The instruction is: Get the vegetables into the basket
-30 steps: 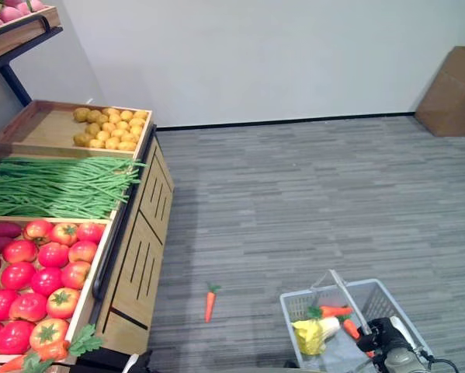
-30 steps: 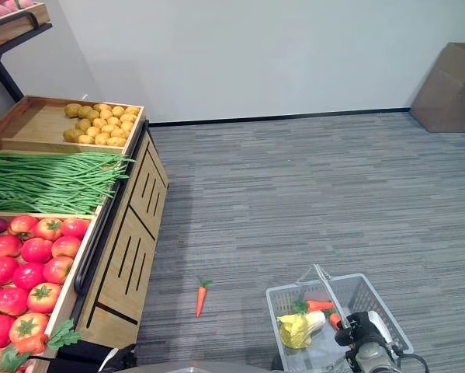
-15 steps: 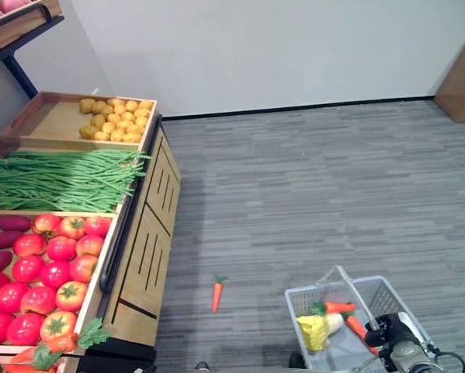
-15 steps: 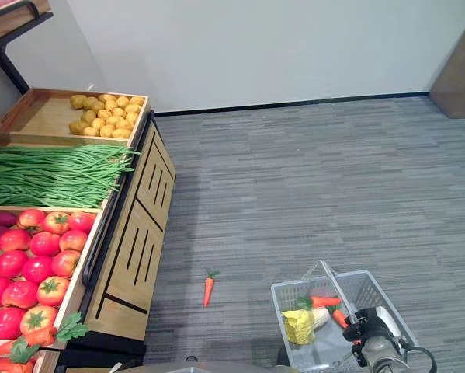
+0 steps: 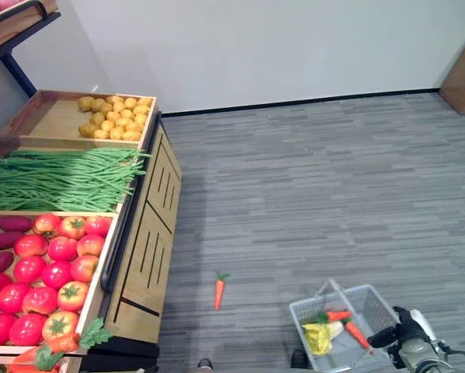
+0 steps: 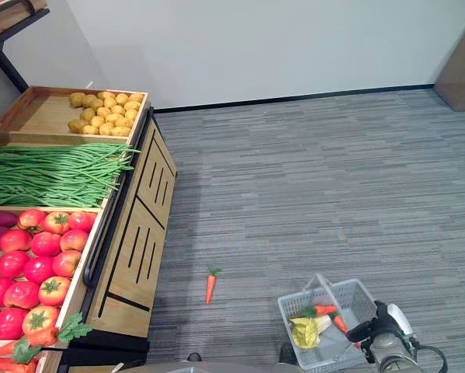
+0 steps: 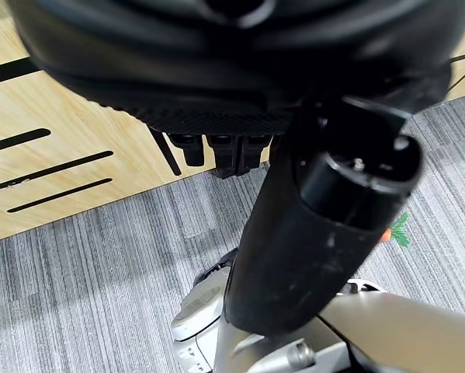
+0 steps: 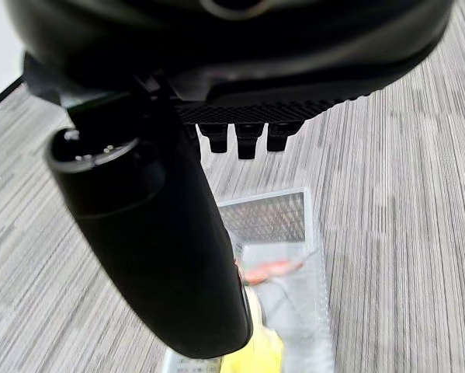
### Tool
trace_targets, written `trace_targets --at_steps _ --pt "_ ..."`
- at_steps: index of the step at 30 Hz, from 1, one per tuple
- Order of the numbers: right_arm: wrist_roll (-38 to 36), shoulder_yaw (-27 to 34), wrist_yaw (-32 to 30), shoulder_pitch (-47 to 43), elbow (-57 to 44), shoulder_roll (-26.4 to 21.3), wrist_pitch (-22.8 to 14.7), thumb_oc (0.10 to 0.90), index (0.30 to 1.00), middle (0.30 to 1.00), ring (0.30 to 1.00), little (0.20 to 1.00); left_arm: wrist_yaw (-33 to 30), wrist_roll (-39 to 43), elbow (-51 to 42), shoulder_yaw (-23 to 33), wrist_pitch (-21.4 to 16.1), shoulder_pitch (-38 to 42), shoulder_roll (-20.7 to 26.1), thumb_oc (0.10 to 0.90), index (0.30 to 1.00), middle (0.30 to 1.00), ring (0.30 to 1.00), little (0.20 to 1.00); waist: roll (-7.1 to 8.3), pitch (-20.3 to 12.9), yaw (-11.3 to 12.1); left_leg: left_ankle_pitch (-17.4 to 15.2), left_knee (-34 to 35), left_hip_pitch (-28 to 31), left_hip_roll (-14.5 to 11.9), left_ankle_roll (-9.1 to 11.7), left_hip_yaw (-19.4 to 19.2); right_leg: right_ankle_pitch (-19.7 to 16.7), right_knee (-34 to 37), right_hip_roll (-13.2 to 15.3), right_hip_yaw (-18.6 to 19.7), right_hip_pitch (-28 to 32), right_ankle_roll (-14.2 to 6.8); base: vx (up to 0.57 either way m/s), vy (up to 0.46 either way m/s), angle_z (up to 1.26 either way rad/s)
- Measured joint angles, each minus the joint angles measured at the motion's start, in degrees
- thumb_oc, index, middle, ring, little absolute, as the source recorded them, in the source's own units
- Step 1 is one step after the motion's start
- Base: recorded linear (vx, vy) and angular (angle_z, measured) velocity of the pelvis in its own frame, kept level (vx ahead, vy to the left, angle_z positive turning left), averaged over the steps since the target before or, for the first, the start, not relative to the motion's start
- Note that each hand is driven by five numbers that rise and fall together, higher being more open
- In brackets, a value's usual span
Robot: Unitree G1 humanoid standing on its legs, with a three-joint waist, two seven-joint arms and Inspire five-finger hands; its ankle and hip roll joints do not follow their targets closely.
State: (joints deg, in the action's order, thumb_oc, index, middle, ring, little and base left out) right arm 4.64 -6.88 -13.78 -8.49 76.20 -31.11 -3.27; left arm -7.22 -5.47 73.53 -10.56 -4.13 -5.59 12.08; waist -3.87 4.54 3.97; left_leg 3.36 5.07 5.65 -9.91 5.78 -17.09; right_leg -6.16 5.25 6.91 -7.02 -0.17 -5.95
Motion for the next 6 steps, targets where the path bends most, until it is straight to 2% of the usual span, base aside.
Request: trace_targets --at_steps 6 --pt "0.0 0.3 0.0 1.9 0.2 0.8 -0.5 0.9 1.0 1.0 1.0 1.0 0.0 0.0 0.1 0.0 0.2 0.3 0.0 0.9 1.0 1.0 1.0 1.0 0.21 -0.1 -0.1 0.1 0.0 0.4 0.1 0.2 0.2 0.0 0.0 0.0 -0.1 0.5 0.0 0.0 0.0 0.0"
